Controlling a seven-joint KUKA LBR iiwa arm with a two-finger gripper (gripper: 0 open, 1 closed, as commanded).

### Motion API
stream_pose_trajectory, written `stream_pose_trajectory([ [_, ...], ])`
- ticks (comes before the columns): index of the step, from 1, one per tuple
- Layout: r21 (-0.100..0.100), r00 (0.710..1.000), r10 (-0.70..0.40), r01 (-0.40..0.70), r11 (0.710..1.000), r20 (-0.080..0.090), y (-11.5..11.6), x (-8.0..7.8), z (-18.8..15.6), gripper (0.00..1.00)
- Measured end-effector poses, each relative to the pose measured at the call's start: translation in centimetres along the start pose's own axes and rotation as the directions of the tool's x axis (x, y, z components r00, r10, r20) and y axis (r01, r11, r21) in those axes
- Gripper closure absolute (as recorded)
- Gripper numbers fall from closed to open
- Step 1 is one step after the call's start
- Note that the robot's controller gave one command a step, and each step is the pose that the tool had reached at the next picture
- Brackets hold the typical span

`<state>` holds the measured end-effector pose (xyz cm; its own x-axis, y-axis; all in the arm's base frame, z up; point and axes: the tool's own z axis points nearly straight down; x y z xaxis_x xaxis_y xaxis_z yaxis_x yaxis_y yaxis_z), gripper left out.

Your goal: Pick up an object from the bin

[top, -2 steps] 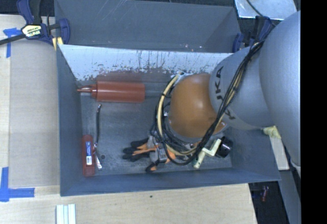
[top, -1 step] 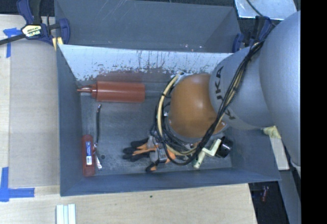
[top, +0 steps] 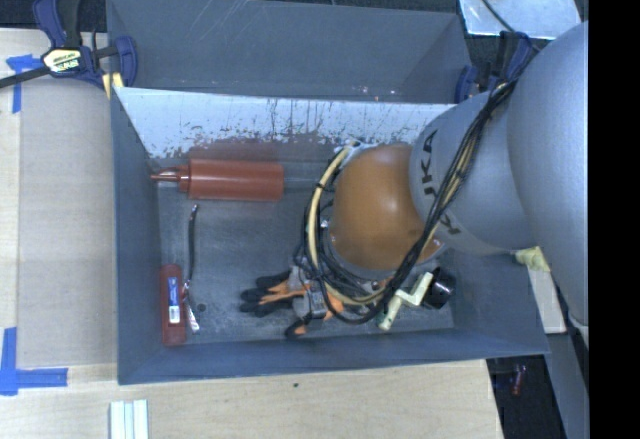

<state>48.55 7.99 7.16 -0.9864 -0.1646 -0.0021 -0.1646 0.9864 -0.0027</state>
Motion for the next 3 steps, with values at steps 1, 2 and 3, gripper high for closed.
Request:
stream_pose_trajectory([
  [1, 0.000, 1.000, 0.000, 0.000, 1.000, 0.000, 0.00, 0.00, 0.00, 1.00],
  [2, 0.000, 1.000, 0.000, 0.000, 1.000, 0.000, 0.00, 0.00, 0.00, 1.00],
  [3, 0.000, 1.000, 0.000, 0.000, 1.000, 0.000, 0.00, 0.00, 0.00, 1.00],
])
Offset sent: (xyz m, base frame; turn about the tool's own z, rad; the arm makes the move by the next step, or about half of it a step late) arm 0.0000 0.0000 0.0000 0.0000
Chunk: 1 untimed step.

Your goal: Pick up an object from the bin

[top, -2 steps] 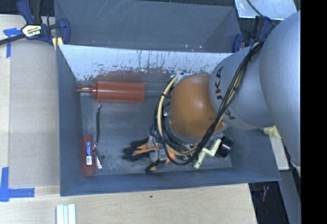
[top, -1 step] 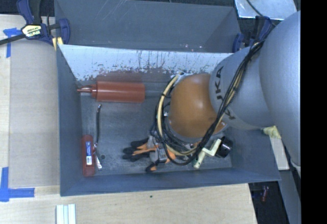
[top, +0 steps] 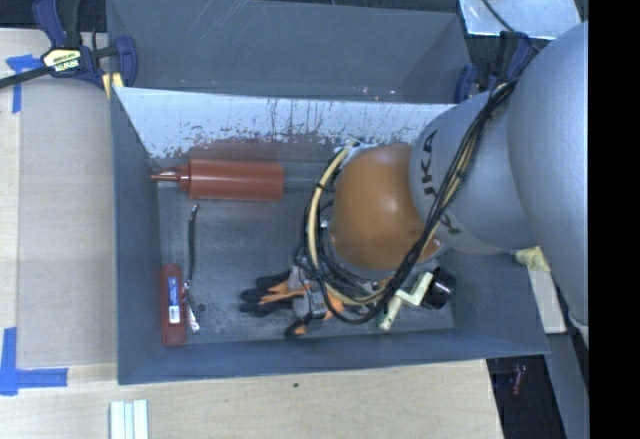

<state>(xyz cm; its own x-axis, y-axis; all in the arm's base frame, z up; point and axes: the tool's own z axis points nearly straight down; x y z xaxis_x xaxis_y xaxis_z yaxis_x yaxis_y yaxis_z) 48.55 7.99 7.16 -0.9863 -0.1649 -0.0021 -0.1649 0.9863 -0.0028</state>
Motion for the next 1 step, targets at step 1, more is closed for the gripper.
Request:
stream_pose_trajectory([
  [1, 0.000, 1.000, 0.000, 0.000, 1.000, 0.000, 0.00, 0.00, 0.00, 1.00],
])
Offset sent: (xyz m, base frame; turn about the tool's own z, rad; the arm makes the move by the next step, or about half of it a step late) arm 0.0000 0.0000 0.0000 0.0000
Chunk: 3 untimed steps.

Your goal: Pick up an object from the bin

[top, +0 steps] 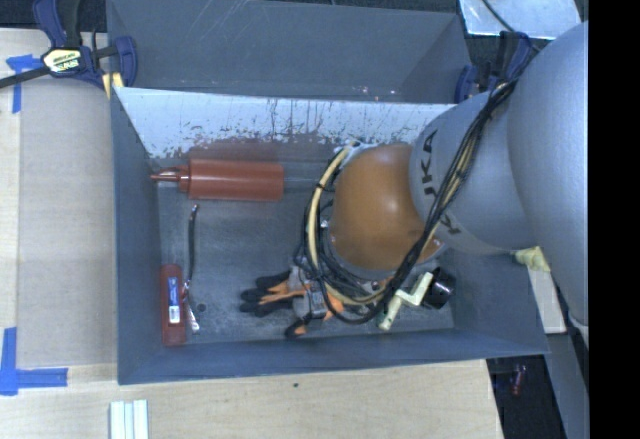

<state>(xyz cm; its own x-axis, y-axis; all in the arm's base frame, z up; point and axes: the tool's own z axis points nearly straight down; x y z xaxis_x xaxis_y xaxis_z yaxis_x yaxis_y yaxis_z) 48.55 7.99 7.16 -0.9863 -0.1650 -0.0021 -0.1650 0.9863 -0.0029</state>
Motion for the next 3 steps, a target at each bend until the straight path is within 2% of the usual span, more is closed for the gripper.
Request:
stream_pose_trajectory([
  [3, 0.000, 1.000, 0.000, 0.000, 1.000, 0.000, 0.00, 0.00, 0.00, 1.00],
])
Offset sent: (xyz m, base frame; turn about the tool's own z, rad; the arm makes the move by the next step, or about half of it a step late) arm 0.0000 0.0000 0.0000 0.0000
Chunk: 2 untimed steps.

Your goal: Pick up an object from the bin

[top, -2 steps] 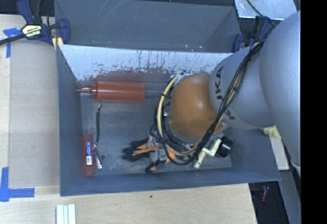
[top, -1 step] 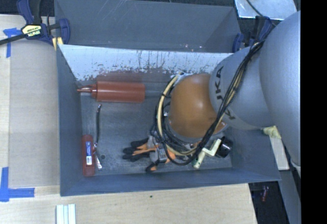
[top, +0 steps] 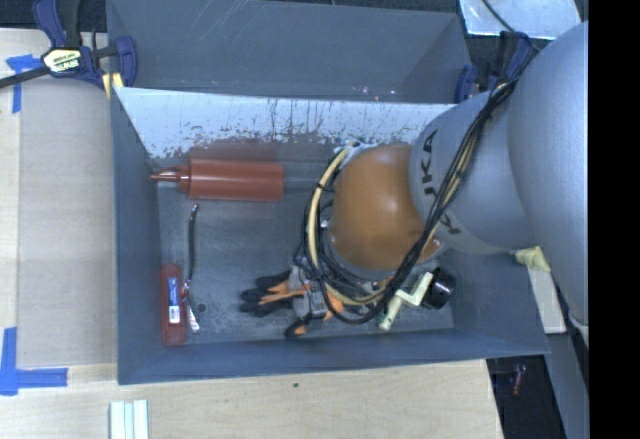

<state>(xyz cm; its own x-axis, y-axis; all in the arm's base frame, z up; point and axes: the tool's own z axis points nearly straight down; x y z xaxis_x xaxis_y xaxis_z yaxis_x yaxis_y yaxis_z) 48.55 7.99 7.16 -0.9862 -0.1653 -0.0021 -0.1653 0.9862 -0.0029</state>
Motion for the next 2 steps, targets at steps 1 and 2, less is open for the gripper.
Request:
stream_pose_trajectory([
  [1, 0.000, 1.000, 0.000, 0.000, 1.000, 0.000, 0.00, 0.00, 0.00, 1.00],
  [2, 0.000, 1.000, 0.000, 0.000, 1.000, 0.000, 0.00, 0.00, 0.00, 1.00],
])
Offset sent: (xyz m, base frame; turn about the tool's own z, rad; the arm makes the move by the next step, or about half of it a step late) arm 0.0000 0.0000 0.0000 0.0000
